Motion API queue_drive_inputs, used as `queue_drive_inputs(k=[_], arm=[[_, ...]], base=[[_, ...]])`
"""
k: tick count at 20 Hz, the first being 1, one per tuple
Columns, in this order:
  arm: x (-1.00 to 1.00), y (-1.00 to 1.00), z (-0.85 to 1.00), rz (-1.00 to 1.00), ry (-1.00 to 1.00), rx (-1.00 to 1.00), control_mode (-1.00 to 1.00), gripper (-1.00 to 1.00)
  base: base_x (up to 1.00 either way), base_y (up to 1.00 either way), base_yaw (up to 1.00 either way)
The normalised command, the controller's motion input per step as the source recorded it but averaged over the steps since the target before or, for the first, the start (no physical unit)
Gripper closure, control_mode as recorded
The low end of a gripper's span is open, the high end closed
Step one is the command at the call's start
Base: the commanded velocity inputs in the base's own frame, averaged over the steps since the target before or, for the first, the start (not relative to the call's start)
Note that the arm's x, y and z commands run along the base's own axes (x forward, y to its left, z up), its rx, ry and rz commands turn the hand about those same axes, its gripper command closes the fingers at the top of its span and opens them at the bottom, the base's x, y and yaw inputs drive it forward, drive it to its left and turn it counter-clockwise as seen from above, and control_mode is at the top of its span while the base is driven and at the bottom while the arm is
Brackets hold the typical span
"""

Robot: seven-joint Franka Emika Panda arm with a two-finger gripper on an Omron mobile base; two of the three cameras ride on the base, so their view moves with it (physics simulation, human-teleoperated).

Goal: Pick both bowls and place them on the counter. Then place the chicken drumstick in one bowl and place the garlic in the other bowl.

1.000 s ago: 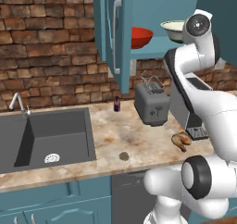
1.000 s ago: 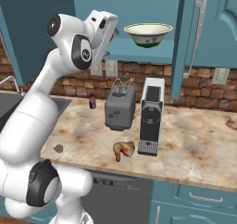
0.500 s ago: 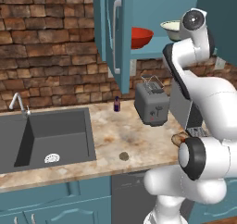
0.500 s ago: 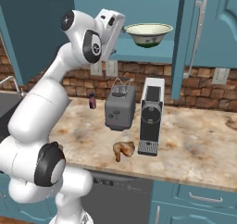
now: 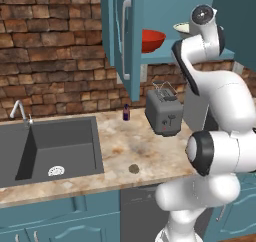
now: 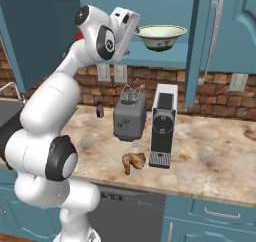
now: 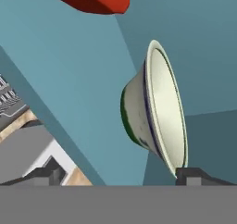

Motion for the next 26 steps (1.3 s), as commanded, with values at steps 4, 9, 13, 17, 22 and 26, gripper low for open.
queue_drive_inputs(k=[4,9,13,17,22,26], arm=[[0.33,-0.19,0.00,0.00,0.03,0.00,-1.00,-1.00],[0.34,-0.18,0.00,0.00,0.02,0.00,-1.00,-1.00],[0.36,-0.12,0.00,0.00,0.05,0.00,-1.00,-1.00],[0.39,-0.07,-0.01,0.00,0.06,0.00,-1.00,-1.00],[0.29,-0.03,0.00,0.00,0.07,0.00,-1.00,-1.00],[0.23,-0.07,-0.01,0.00,0.06,0.00,-1.00,-1.00]], base=[[0.00,0.00,0.00],[0.00,0.00,0.00],[0.00,0.00,0.00],[0.00,0.00,0.00],[0.00,0.00,0.00],[0.00,0.00,0.00]])
